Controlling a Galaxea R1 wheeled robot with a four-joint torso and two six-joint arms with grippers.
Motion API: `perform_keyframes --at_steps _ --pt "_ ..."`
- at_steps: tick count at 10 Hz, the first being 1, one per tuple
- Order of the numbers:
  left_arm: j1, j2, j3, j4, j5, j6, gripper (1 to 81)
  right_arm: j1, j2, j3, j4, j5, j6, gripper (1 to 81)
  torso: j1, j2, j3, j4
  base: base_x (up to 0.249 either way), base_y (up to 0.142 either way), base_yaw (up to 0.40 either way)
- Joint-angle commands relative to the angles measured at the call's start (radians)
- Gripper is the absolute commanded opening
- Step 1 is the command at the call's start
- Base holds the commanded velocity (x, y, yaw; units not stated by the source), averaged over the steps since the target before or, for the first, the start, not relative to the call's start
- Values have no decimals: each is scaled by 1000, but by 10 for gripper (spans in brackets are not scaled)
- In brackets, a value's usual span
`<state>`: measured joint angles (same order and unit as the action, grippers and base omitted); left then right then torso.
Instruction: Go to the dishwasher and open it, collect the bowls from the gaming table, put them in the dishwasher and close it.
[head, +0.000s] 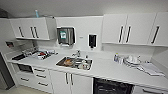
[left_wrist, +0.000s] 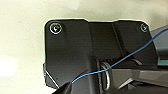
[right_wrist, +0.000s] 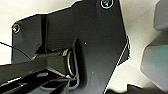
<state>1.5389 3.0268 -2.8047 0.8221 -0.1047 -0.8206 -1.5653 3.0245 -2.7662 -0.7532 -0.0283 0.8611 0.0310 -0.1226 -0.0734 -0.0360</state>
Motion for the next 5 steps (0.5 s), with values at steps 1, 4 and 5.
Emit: perform_keyframes --at_steps 1,4,5 --pt "-46 -2 -4 -3 40 -5 811 46 0 -7 449 -25 -485 811 0 0 0 0 0 0 345" --pt "-47 -3 -4 -1 40 -5 811 40 7 -13 814 -15 -884 811 0 0 0 0 0 0 345" --pt "-47 -8 -4 -1 39 -5 811 47 4 -15 861 -21 -913 811 0 0 0 0 0 0 345"
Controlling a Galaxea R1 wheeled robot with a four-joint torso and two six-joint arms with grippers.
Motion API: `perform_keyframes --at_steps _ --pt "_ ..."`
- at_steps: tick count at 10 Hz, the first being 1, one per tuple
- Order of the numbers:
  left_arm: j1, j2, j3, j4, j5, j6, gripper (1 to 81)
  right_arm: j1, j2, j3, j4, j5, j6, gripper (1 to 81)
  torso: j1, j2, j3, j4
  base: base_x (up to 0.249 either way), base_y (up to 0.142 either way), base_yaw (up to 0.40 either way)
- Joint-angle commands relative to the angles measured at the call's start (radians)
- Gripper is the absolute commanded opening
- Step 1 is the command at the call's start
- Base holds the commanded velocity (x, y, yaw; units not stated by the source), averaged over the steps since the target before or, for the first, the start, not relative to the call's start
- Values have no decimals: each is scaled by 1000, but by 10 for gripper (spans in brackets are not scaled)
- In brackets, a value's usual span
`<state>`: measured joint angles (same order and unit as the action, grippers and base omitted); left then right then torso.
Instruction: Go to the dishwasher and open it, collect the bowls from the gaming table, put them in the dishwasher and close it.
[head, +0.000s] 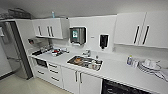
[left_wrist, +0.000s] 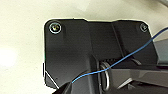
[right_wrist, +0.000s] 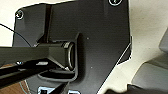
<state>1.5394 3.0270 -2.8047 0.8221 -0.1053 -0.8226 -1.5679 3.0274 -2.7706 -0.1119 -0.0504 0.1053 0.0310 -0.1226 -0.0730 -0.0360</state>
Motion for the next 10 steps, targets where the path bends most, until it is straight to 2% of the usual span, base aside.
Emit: perform_keyframes --at_steps 1,4,7,10 --pt "-47 -8 -4 -1 39 -1 811 64 -20 -3 216 -6 -161 811 0 0 0 0 0 0 345" --pt "-47 -11 -4 2 36 6 811 79 -22 7 216 -6 -157 811 0 0 0 0 0 0 344" --pt "-54 -25 -4 2 21 10 811 82 -23 5 186 -6 -185 811 0 0 0 0 0 0 344" --pt "-63 -25 -4 6 22 10 811 91 -22 2 192 -5 -182 811 0 0 0 0 0 0 345"
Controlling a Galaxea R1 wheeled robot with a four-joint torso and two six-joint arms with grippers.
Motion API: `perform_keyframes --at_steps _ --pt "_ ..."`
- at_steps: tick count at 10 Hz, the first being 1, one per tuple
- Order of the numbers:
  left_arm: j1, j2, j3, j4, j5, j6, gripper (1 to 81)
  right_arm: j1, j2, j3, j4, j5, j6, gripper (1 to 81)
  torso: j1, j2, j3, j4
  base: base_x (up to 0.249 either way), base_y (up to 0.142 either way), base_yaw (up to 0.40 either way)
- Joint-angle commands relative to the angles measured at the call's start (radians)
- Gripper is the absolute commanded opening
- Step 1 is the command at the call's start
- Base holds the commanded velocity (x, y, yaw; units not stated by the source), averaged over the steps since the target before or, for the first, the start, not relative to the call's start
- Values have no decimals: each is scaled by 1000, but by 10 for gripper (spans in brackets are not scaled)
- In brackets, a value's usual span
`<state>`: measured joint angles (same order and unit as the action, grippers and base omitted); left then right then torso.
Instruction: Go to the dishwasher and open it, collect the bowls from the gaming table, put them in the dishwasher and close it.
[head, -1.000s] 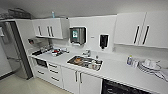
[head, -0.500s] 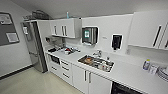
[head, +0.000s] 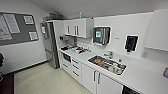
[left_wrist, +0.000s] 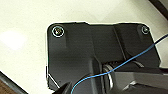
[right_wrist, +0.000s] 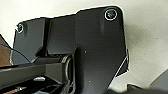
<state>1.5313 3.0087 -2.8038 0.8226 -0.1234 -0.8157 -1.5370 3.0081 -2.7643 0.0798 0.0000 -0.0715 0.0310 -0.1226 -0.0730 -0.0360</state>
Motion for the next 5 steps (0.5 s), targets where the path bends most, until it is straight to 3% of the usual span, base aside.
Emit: perform_keyframes --at_steps 1,5 --pt "-58 -11 -6 6 42 4 811 68 -4 -4 -5 -57 -5 811 0 0 0 0 0 0 345" --pt "-62 -16 -6 9 44 6 811 77 -1 -4 -6 -57 -7 811 0 0 0 0 0 0 344"
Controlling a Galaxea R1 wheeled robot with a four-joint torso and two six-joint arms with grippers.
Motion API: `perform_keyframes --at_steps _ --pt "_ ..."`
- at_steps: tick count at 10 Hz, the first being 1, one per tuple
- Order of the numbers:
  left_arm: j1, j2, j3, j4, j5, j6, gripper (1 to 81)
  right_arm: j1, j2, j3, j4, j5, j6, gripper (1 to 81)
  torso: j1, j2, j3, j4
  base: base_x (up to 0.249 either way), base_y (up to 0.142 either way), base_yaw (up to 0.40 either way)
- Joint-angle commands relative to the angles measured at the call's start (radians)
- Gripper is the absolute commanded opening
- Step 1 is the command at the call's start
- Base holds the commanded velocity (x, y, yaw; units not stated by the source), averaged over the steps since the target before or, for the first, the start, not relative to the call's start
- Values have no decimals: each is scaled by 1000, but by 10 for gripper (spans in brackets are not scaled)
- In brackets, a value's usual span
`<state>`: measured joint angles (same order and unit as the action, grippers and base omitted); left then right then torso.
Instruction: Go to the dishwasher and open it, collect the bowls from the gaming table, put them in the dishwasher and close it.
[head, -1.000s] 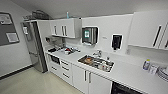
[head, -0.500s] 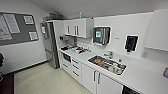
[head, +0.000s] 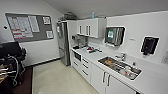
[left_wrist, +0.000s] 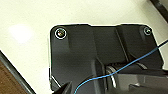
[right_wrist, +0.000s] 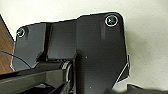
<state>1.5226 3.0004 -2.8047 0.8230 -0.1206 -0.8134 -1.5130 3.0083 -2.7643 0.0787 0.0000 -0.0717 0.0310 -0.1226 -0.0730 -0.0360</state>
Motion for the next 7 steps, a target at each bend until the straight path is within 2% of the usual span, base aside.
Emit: perform_keyframes --at_steps 1,7 --pt "-54 -7 -6 8 41 3 811 49 -6 -4 -2 -57 -5 811 0 0 0 0 0 0 345" --pt "-54 -4 -6 10 44 5 811 47 7 -3 -5 -57 -7 811 0 0 0 0 0 0 345"
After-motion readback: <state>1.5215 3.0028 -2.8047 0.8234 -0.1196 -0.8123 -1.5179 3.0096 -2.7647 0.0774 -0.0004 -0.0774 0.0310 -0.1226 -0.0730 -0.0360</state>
